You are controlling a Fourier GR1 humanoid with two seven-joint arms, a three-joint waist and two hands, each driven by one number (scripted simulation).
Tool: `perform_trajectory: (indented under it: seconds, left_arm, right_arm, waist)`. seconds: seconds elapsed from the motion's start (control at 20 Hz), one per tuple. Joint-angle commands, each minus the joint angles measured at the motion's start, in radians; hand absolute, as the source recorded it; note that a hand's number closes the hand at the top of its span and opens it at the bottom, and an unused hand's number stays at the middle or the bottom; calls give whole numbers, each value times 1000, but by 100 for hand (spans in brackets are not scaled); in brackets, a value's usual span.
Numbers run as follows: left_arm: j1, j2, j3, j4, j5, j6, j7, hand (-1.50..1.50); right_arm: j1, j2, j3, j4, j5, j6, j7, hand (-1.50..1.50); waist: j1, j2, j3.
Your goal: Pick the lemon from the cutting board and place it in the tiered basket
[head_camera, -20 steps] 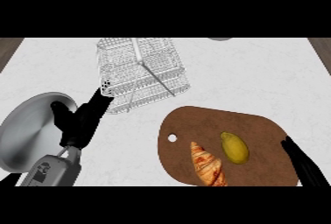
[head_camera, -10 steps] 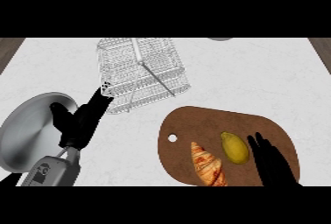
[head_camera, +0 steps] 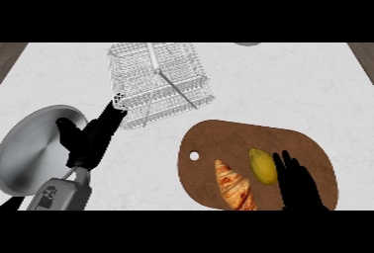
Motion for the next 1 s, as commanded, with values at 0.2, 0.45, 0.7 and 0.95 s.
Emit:
perform_trajectory:
  seconds: [0.2,0.45,0.7,0.95]
  left_arm:
    - [2,-15,58,34,-11,-74,-20,0]
    - [-38,-43,69,-5,-62,-33,55,0]
    - [-27,-66,95,78,-86,-80,-34,0]
    - [-57,-103,94,79,-125,-62,-11,0]
  right_arm:
    - [-21,26,-87,164,-22,-123,-98,-150]
    - [33,41,-83,221,-9,-215,-155,-150]
    - [-12,-1,-182,154,-113,-118,-200,-150]
    - [-74,73,-211,297,-129,-163,-247,-150]
  waist:
    - [-1,1,0]
    - [-2,1,0]
    - [-1,1,0]
    - [-1,2,0]
